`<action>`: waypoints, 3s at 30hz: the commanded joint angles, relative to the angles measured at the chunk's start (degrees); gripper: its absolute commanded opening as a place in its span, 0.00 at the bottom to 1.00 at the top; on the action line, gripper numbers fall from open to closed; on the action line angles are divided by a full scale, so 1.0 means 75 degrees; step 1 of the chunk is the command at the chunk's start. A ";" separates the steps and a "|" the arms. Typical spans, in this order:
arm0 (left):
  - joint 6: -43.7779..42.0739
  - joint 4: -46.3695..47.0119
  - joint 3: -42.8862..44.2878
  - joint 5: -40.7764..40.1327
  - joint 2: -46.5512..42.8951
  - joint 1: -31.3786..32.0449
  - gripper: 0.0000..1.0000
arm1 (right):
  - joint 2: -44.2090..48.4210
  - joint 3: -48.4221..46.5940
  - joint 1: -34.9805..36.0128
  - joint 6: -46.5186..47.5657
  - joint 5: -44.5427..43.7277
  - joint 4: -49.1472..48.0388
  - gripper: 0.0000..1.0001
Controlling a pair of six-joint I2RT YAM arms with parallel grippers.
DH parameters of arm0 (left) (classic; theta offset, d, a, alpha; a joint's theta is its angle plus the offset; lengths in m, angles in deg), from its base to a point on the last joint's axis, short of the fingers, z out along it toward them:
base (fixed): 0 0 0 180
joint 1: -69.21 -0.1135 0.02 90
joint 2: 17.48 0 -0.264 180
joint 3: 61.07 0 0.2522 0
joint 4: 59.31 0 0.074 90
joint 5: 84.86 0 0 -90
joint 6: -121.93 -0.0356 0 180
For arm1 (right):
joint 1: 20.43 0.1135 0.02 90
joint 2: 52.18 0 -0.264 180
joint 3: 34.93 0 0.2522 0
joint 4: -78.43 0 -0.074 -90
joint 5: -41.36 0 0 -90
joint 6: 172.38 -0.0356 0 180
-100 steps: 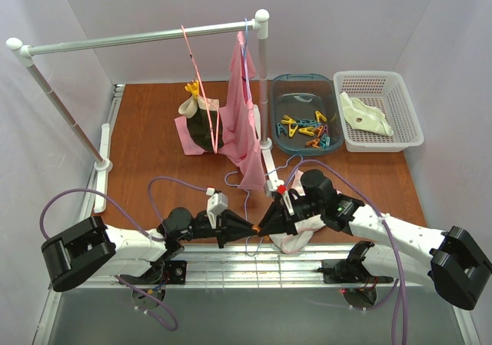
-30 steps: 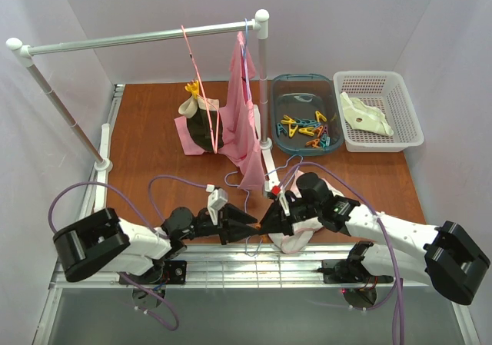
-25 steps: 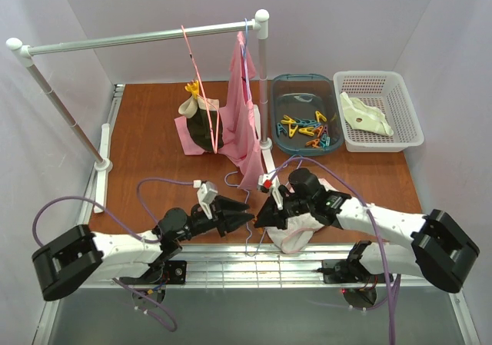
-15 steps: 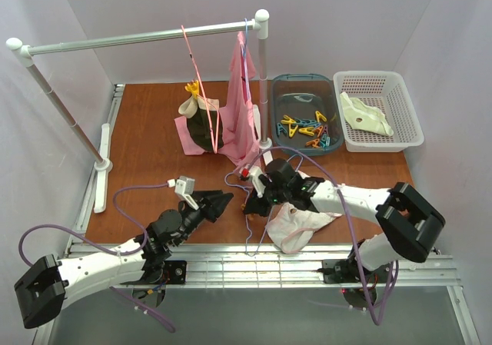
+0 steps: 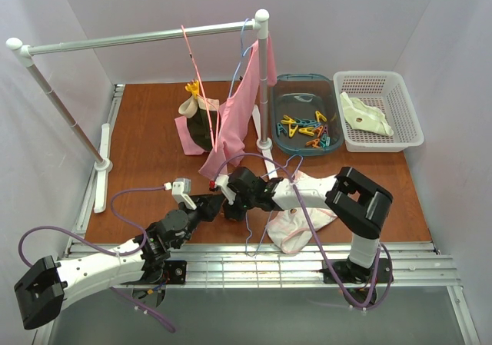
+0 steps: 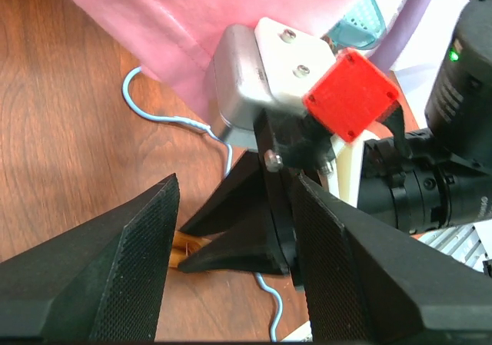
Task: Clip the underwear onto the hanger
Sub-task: Place the clamp at the center of the board, then pick up the clamp at the center of the board.
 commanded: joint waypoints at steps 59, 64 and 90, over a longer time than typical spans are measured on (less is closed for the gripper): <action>-0.0411 0.0215 -0.0931 0.0319 -0.0163 -0.0031 0.54 | 0.0013 0.1209 0.1029 -0.0021 -0.2155 -0.0578 0.36; -0.0458 0.0168 -0.0896 0.0308 -0.0186 -0.0031 0.54 | 0.0001 0.1268 0.1135 -0.0080 -0.2330 -0.0485 0.36; -0.1993 0.2145 -0.1223 0.2204 -0.1428 -0.0043 0.55 | 0.3220 0.1959 0.1217 -0.0584 -0.1466 0.0476 0.03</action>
